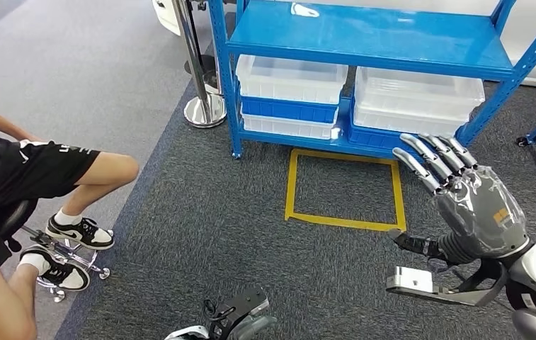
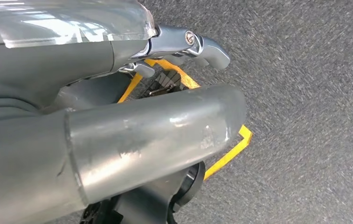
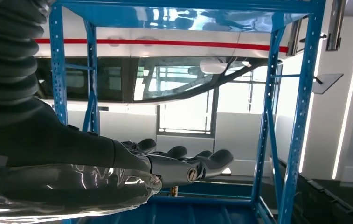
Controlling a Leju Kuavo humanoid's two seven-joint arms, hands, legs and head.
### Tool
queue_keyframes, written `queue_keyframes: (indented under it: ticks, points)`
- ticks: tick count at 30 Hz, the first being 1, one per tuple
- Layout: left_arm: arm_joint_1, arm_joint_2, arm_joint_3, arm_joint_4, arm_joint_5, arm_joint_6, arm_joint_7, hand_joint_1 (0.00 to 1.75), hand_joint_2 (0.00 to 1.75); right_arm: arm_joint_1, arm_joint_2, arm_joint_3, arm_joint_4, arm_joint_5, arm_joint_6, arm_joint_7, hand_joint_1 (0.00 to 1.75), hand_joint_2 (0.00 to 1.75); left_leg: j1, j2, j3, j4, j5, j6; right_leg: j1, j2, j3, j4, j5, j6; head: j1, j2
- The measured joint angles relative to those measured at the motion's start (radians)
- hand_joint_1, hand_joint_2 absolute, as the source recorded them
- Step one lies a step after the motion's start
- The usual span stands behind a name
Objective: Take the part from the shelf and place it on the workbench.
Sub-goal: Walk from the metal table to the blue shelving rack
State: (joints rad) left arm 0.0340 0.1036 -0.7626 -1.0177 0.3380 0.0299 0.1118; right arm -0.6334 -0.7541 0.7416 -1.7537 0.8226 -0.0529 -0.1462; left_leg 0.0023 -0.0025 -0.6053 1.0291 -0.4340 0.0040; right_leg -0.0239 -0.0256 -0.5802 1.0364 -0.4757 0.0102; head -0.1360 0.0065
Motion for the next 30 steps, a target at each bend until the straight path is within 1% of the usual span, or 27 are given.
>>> queue_keyframes:
  ticks: [1, 3, 4, 5, 6, 7, 8, 9, 10, 11, 12, 13, 14, 15, 16, 18, 19, 20, 21, 23, 24, 25, 26, 27, 28, 29, 30]
  points:
    - [0.000, 0.001, 0.000, -0.001, 0.000, -0.002, 0.001, 0.00, 0.00, -0.003, 0.003, 0.000, 0.003, 0.000, 0.005, 0.000, 0.00, 0.00, -0.003, -0.001, 0.002, -0.003, -0.001, 0.004, 0.001, -0.001, 0.001, -0.002, 0.000, 0.006, 0.000, 0.000]
    - [-0.001, 0.002, 0.000, -0.005, 0.000, -0.005, 0.002, 0.00, 0.00, -0.011, 0.008, -0.002, 0.008, 0.001, 0.013, 0.000, 0.00, 0.00, -0.001, -0.003, 0.008, -0.015, 0.003, 0.016, -0.001, 0.000, 0.003, -0.003, -0.003, 0.017, 0.000, 0.000]
    - [-0.002, 0.002, 0.000, -0.007, 0.000, -0.006, 0.002, 0.00, 0.00, -0.017, 0.010, -0.003, 0.011, 0.002, 0.016, 0.000, 0.00, 0.00, 0.001, -0.004, 0.013, -0.022, 0.006, 0.024, -0.003, 0.004, -0.003, 0.011, -0.013, 0.021, 0.000, 0.000]
    - [-0.003, 0.002, 0.000, -0.009, 0.000, -0.007, 0.002, 0.00, 0.00, -0.023, 0.011, -0.004, 0.014, 0.002, 0.018, 0.000, 0.00, 0.00, 0.004, -0.004, 0.017, -0.029, 0.009, 0.030, -0.004, 0.009, -0.020, 0.047, -0.034, 0.024, 0.001, 0.000]
    - [-0.004, 0.002, 0.000, -0.010, 0.000, -0.008, 0.002, 0.00, 0.00, -0.026, 0.012, -0.005, 0.018, 0.002, 0.020, 0.000, 0.00, 0.00, 0.004, -0.004, 0.019, -0.031, 0.009, 0.035, -0.005, 0.015, -0.049, 0.103, -0.060, 0.026, 0.001, 0.000]
    - [-0.005, 0.002, 0.000, -0.011, 0.000, -0.008, 0.003, 0.00, 0.00, -0.028, 0.012, -0.005, 0.022, 0.002, 0.022, -0.001, 0.00, 0.00, 0.004, -0.004, 0.020, -0.031, 0.007, 0.038, -0.005, 0.020, -0.086, 0.170, -0.088, 0.028, 0.001, 0.000]
    - [-0.005, 0.002, 0.000, -0.011, 0.000, -0.008, 0.004, 0.00, 0.00, -0.029, 0.012, -0.004, 0.025, 0.002, 0.023, -0.002, 0.00, 0.00, 0.004, -0.004, 0.020, -0.030, 0.005, 0.039, -0.005, 0.022, -0.121, 0.230, -0.105, 0.030, 0.001, 0.000]
    - [-0.004, 0.003, 0.000, -0.012, 0.000, -0.008, 0.004, 0.00, 0.00, -0.028, 0.012, -0.004, 0.029, 0.002, 0.024, -0.002, 0.00, 0.00, 0.003, -0.006, 0.021, -0.028, 0.002, 0.040, -0.006, 0.022, -0.144, 0.262, -0.104, 0.032, 0.001, 0.000]
    - [-0.004, 0.003, 0.000, -0.012, 0.000, -0.008, 0.004, 0.00, 0.00, -0.029, 0.012, -0.004, 0.031, 0.001, 0.025, -0.003, 0.00, 0.00, 0.004, -0.007, 0.024, -0.025, -0.002, 0.039, -0.007, 0.022, -0.148, 0.256, -0.083, 0.033, 0.001, 0.000]
    - [-0.004, 0.003, 0.000, -0.013, 0.000, -0.008, 0.005, 0.00, 0.00, -0.030, 0.012, -0.004, 0.033, 0.000, 0.027, -0.004, 0.00, 0.00, 0.004, -0.010, 0.027, -0.020, -0.008, 0.037, -0.008, 0.022, -0.132, 0.211, -0.045, 0.034, 0.001, 0.000]
    - [-0.004, 0.003, 0.000, -0.015, 0.000, -0.008, 0.005, 0.00, 0.00, -0.032, 0.012, -0.004, 0.034, -0.001, 0.029, -0.005, 0.00, 0.00, 0.005, -0.012, 0.031, -0.014, -0.016, 0.034, -0.009, 0.022, -0.105, 0.145, -0.005, 0.033, 0.001, 0.000]
    - [-0.004, 0.003, 0.000, -0.017, 0.000, -0.008, 0.005, 0.00, 0.00, -0.035, 0.013, -0.004, 0.035, -0.003, 0.031, -0.006, 0.00, 0.00, 0.004, -0.014, 0.031, -0.007, -0.023, 0.029, -0.008, 0.023, -0.079, 0.085, 0.021, 0.032, 0.002, 0.000]
    - [-0.004, 0.003, 0.000, -0.019, 0.000, -0.008, 0.005, 0.00, 0.00, -0.038, 0.013, -0.003, 0.037, -0.005, 0.034, -0.007, 0.00, 0.00, 0.002, -0.015, 0.030, -0.001, -0.029, 0.023, -0.007, 0.024, -0.060, 0.043, 0.035, 0.028, 0.002, 0.000]
    - [-0.004, 0.004, 0.000, -0.020, 0.000, -0.009, 0.005, 0.00, 0.00, -0.041, 0.015, -0.003, 0.038, -0.007, 0.037, -0.009, 0.00, 0.00, 0.001, -0.016, 0.027, 0.002, -0.033, 0.018, -0.004, 0.026, -0.053, 0.024, 0.034, 0.023, 0.002, 0.000]
    - [-0.004, 0.004, 0.000, -0.022, -0.001, -0.009, 0.005, 0.00, 0.00, -0.044, 0.016, -0.002, 0.040, -0.008, 0.041, -0.010, 0.00, 0.00, -0.001, -0.017, 0.025, 0.003, -0.034, 0.013, -0.002, 0.027, -0.053, 0.022, 0.028, 0.018, 0.002, 0.000]
    - [-0.006, 0.004, 0.000, -0.024, -0.003, -0.011, 0.005, 0.00, 0.00, -0.052, 0.019, -0.001, 0.042, -0.010, 0.048, -0.012, 0.00, 0.00, 0.000, -0.017, 0.026, 0.005, -0.039, 0.003, -0.004, 0.028, -0.049, 0.017, 0.025, 0.006, 0.001, 0.000]
    - [-0.007, 0.005, 0.000, -0.024, -0.005, -0.011, 0.004, 0.00, 0.00, -0.057, 0.021, -0.001, 0.042, -0.011, 0.051, -0.013, 0.00, 0.00, 0.000, -0.015, 0.024, 0.018, -0.048, -0.002, -0.006, 0.027, -0.043, 0.015, 0.022, -0.001, 0.001, 0.000]
    - [-0.009, 0.005, 0.000, -0.025, -0.008, -0.012, 0.004, 0.00, 0.00, -0.064, 0.023, -0.001, 0.042, -0.012, 0.053, -0.014, 0.00, 0.00, 0.001, -0.013, 0.009, 0.052, -0.066, -0.007, -0.008, 0.025, -0.036, 0.012, 0.019, -0.008, 0.000, 0.000]
    - [-0.010, 0.006, 0.000, -0.025, -0.010, -0.014, 0.003, 0.00, 0.00, -0.069, 0.025, 0.000, 0.043, -0.012, 0.055, -0.014, 0.00, 0.00, 0.003, -0.011, -0.018, 0.107, -0.090, -0.012, -0.007, 0.023, -0.030, 0.011, 0.016, -0.014, 0.000, 0.000]
    - [-0.011, 0.006, 0.000, -0.026, -0.012, -0.016, 0.003, 0.00, 0.00, -0.077, 0.031, 0.003, 0.045, -0.013, 0.060, -0.014, 0.00, 0.00, 0.004, -0.007, -0.099, 0.244, -0.135, -0.017, -0.005, 0.020, -0.022, 0.011, 0.009, -0.021, -0.001, 0.000]
    - [-0.011, 0.006, 0.000, -0.026, -0.013, -0.017, 0.003, 0.00, 0.00, -0.079, 0.034, 0.005, 0.046, -0.013, 0.061, -0.015, 0.00, 0.00, 0.004, -0.006, -0.131, 0.287, -0.138, -0.017, -0.003, 0.020, -0.018, 0.011, 0.005, -0.022, -0.001, 0.000]
    - [-0.010, 0.006, 0.000, -0.026, -0.013, -0.018, 0.003, 0.00, 0.00, -0.080, 0.037, 0.006, 0.047, -0.013, 0.062, -0.015, 0.00, 0.00, 0.004, -0.006, -0.145, 0.293, -0.121, -0.015, -0.002, 0.021, -0.013, 0.011, 0.000, -0.022, -0.001, 0.000]
    - [-0.010, 0.006, 0.000, -0.026, -0.013, -0.019, 0.002, 0.00, 0.00, -0.083, 0.039, 0.008, 0.049, -0.013, 0.063, -0.015, 0.00, 0.00, 0.004, -0.005, -0.137, 0.258, -0.084, -0.011, 0.000, 0.021, -0.005, 0.011, -0.005, -0.021, -0.001, 0.000]
    - [-0.011, 0.006, 0.000, -0.026, -0.014, -0.021, 0.001, 0.00, 0.00, -0.086, 0.041, 0.009, 0.050, -0.013, 0.063, -0.015, 0.00, 0.00, 0.002, -0.005, -0.112, 0.190, -0.038, -0.003, 0.001, 0.021, 0.004, 0.011, -0.012, -0.019, -0.001, 0.000]
    - [-0.011, 0.007, 0.000, -0.026, -0.014, -0.023, -0.001, 0.00, 0.00, -0.089, 0.042, 0.010, 0.050, -0.014, 0.063, -0.015, 0.00, 0.00, -0.001, -0.005, -0.081, 0.121, -0.002, 0.006, 0.002, 0.021, 0.012, 0.010, -0.018, -0.017, 0.000, 0.000]
    - [-0.011, 0.008, 0.000, -0.026, -0.014, -0.025, -0.003, 0.00, 0.00, -0.092, 0.042, 0.012, 0.051, -0.014, 0.064, -0.015, 0.00, 0.00, -0.004, -0.004, -0.054, 0.060, 0.020, 0.015, 0.003, 0.022, 0.018, 0.009, -0.023, -0.013, 0.000, 0.000]
    - [-0.011, 0.009, 0.000, -0.026, -0.015, -0.027, -0.005, 0.00, 0.00, -0.095, 0.042, 0.014, 0.051, -0.015, 0.065, -0.015, 0.00, 0.00, -0.009, -0.004, -0.037, 0.024, 0.027, 0.021, 0.003, 0.022, 0.020, 0.006, -0.026, -0.007, 0.000, 0.000]
